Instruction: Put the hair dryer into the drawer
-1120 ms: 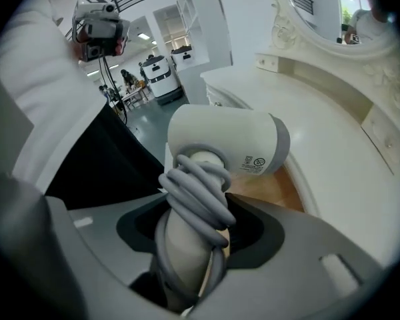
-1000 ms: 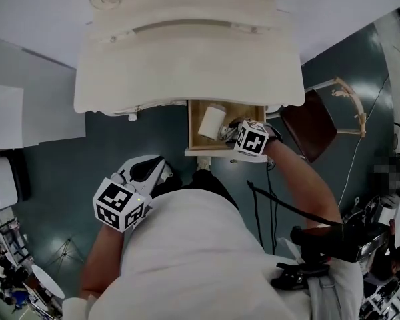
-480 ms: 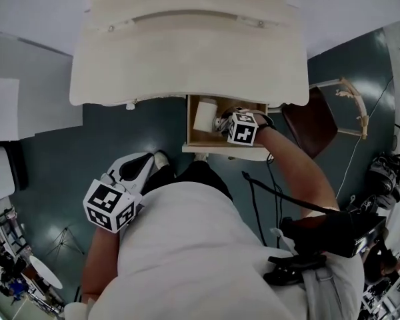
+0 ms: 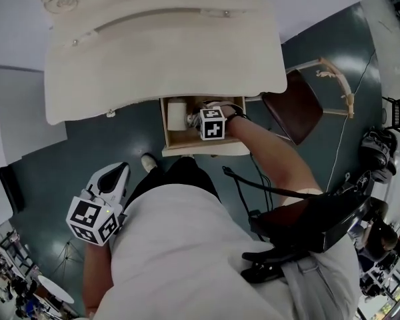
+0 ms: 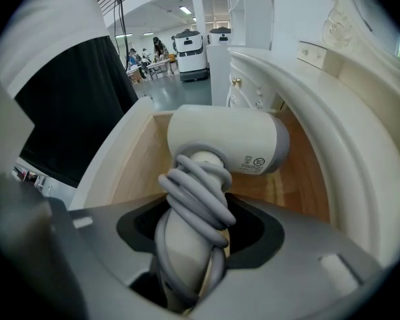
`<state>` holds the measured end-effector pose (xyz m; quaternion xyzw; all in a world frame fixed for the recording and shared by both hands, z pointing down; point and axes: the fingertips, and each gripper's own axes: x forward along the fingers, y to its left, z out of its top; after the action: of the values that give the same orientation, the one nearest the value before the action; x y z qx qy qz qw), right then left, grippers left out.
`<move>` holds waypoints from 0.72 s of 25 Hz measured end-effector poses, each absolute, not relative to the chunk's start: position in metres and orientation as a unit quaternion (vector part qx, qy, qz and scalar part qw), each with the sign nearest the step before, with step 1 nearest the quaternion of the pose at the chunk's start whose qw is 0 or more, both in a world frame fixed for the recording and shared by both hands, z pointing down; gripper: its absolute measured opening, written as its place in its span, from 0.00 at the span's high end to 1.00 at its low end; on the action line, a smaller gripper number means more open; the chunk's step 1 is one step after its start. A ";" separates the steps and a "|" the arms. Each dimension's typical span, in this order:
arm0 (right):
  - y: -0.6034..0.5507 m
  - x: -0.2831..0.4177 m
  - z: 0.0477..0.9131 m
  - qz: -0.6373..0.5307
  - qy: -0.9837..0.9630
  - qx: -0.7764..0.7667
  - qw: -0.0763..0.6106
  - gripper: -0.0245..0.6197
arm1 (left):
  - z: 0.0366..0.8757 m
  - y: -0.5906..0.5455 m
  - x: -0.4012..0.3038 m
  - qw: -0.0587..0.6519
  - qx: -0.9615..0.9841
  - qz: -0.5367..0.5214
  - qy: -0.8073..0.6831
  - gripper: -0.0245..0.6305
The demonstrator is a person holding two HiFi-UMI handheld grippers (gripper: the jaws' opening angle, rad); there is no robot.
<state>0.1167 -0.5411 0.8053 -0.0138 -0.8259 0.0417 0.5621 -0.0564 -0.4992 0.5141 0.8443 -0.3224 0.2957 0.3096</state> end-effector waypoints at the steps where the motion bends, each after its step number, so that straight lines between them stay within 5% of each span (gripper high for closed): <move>1: -0.542 0.117 0.808 0.041 -0.826 -0.013 0.561 0.60 | 0.514 -0.500 -0.056 0.309 0.844 0.297 -0.323 0.97; 18: -0.547 0.125 0.835 0.008 -0.823 0.004 0.569 0.59 | 0.520 -0.492 -0.062 0.329 0.829 0.304 -0.335 0.97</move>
<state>0.1249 -0.5469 0.8354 0.0044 -0.8226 0.0079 0.5685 -0.0622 -0.4918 0.5205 0.8292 -0.3345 0.3039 0.3287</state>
